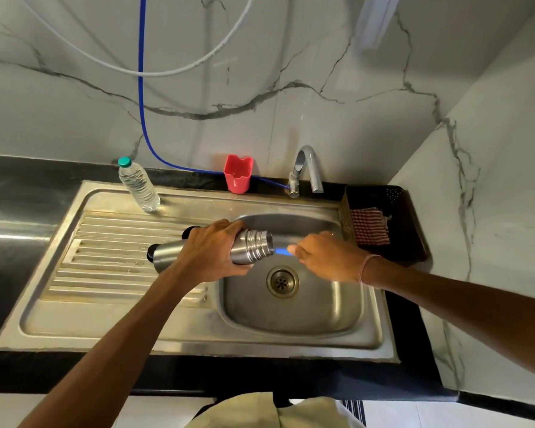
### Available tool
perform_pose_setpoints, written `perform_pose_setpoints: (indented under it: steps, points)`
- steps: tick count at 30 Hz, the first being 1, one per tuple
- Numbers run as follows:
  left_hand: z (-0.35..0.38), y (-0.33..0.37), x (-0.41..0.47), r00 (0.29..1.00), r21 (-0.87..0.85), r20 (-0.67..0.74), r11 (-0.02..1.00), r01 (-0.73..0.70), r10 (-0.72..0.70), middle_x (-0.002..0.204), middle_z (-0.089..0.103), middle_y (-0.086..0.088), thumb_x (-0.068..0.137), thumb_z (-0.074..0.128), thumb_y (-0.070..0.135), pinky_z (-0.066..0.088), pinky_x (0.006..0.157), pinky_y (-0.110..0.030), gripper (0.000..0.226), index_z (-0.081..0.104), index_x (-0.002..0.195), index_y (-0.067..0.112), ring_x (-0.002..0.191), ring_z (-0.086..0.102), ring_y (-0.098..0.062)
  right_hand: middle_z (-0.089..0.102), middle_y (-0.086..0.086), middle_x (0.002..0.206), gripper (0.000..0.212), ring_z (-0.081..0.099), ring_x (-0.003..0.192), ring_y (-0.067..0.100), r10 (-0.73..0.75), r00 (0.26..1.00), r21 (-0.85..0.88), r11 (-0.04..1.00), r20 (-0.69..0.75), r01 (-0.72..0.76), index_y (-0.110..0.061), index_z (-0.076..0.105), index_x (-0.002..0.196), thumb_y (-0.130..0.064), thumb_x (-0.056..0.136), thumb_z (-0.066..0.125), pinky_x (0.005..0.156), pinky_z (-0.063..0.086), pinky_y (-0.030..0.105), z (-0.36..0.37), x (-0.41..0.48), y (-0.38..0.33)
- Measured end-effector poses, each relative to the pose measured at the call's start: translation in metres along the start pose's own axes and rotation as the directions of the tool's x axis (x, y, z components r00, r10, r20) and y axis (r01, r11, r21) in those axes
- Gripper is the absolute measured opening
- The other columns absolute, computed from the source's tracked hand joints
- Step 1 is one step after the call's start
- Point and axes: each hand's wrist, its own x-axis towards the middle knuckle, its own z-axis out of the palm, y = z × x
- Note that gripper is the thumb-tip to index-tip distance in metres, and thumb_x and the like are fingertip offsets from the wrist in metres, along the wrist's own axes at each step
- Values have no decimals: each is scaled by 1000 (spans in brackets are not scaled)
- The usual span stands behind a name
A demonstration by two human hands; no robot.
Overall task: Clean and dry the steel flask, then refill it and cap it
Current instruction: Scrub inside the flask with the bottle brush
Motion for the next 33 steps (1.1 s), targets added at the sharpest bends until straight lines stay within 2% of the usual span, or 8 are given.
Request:
perform_pose_setpoints:
  steps: [2, 8, 16, 23, 27, 29, 31, 33]
  points:
    - [2, -4, -1, 999, 27, -36, 1000, 2, -1, 107, 67, 3, 63, 83, 57, 48, 77, -38, 76, 56, 129, 28, 92, 65, -21, 51, 7, 75, 40, 51, 69, 25, 36, 991, 198, 978, 132, -62, -24, 45, 73, -31, 110, 33, 67, 44, 34, -6, 5, -6]
    - [6, -10, -4, 998, -113, -17, 992, 54, -57, 102, 68, 9, 62, 77, 64, 51, 75, -36, 73, 52, 124, 34, 85, 63, -16, 50, 1, 69, 22, 46, 54, 18, -301, 911, -805, 591, -283, -55, -14, 54, 100, -33, 106, 47, 51, 33, 33, 20, -2, 13]
    - [19, -7, -8, 995, 100, -47, 991, -87, 92, 99, 72, 2, 58, 86, 55, 55, 68, -37, 69, 64, 114, 20, 85, 68, -22, 39, -2, 68, 26, 46, 66, 22, -87, 974, -213, 968, 210, 132, -17, 58, 102, -24, 109, 34, 55, 34, 29, 0, 15, 4]
    - [21, -1, -10, 1000, 4, -5, 1000, 10, -10, 100, 69, 2, 60, 84, 56, 50, 68, -33, 75, 61, 124, 24, 85, 66, -22, 46, 2, 65, 26, 35, 49, 18, -387, 886, -830, 558, -257, 3, -16, 49, 83, -25, 106, 41, 48, 25, 33, 22, -2, 11]
    - [26, 2, -15, 1000, 28, -18, 999, -24, 24, 98, 71, 3, 57, 85, 54, 49, 64, -31, 71, 63, 118, 24, 83, 68, -21, 52, 0, 61, 23, 50, 48, 20, -264, 953, -586, 800, -147, 131, -18, 63, 90, -34, 103, 50, 48, 26, 30, 20, 4, 14]
    - [29, 5, -17, 999, 47, -30, 998, -35, 37, 94, 71, 3, 54, 87, 53, 48, 63, -31, 70, 63, 113, 24, 81, 69, -21, 45, 0, 67, 31, 44, 54, 18, -8, 988, -123, 992, 155, 28, -17, 61, 92, -34, 107, 40, 49, 30, 29, 14, 14, 16]
    - [30, 8, -18, 998, 52, -45, 998, -34, 37, 90, 71, 2, 52, 89, 51, 48, 62, -30, 69, 64, 110, 22, 78, 69, -21, 41, -2, 62, 39, 35, 50, 15, 129, 932, 404, 875, 339, -268, -19, 56, 79, -39, 107, 38, 45, 28, 24, 7, 16, 16]
    - [29, 11, -17, 999, 69, -41, 997, -30, 33, 92, 72, 1, 54, 88, 52, 49, 64, -32, 69, 64, 111, 22, 82, 70, -23, 46, -2, 67, 40, 46, 59, 20, 40, 987, 72, 996, 155, -52, -18, 60, 87, -41, 107, 35, 56, 37, 29, 14, 12, 20]
